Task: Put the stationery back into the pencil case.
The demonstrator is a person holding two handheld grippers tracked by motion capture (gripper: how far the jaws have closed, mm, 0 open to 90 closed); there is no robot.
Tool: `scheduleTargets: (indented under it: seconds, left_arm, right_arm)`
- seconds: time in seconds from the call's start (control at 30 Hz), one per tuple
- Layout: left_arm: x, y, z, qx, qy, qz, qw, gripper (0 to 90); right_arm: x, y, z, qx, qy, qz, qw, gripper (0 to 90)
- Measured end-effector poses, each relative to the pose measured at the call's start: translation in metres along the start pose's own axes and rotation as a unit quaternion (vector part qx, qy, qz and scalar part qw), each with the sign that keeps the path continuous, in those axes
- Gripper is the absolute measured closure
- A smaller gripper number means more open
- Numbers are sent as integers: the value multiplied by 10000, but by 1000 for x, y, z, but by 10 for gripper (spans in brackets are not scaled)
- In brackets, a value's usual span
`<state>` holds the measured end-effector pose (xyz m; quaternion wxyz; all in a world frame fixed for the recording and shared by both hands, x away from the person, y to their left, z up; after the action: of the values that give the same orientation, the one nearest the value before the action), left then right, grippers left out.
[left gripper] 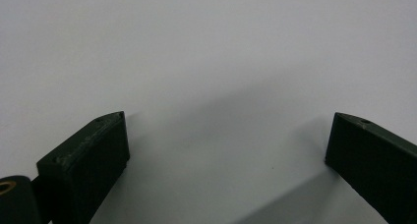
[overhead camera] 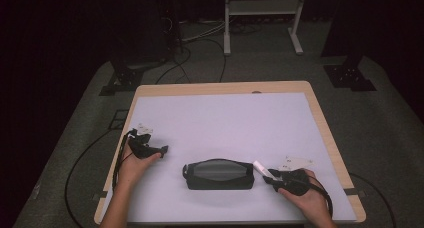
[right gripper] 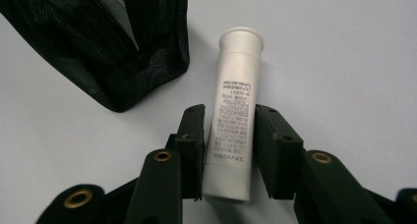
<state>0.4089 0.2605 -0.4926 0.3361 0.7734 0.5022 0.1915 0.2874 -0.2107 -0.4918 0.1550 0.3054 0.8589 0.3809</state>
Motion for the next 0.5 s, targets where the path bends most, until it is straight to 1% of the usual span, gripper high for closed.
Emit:
scheduleTargets:
  seconds: [0.1,0.17,0.23,0.5]
  left_arm:
    - [0,0,0,-1,1,-4,10000,18]
    - [0,0,0,-1,0,0,10000,18]
    - [0,0,0,-2,1,1,10000,18]
    - [0,0,0,0,1,9,10000,18]
  right_arm:
    - [-1,-1,0,-15,-42,-15,10000,696]
    - [-2,-1,0,-48,-26,5,10000,699]
    - [-2,-2,0,-80,-21,-27,10000,701]
    - [-3,-2,-1,-106,21,-26,9999,703]
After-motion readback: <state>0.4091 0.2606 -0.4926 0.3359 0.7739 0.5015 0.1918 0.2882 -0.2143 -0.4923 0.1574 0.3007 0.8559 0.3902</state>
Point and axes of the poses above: each handheld gripper's, and its own axes: z roughly forward along the jaws, y roughly out of its top, x roughly to its left, the point moved 2 cm from there along z, roughly forward along the jaws, and after that the axes turned 5 degrees about -z, right-handed, at the moved point
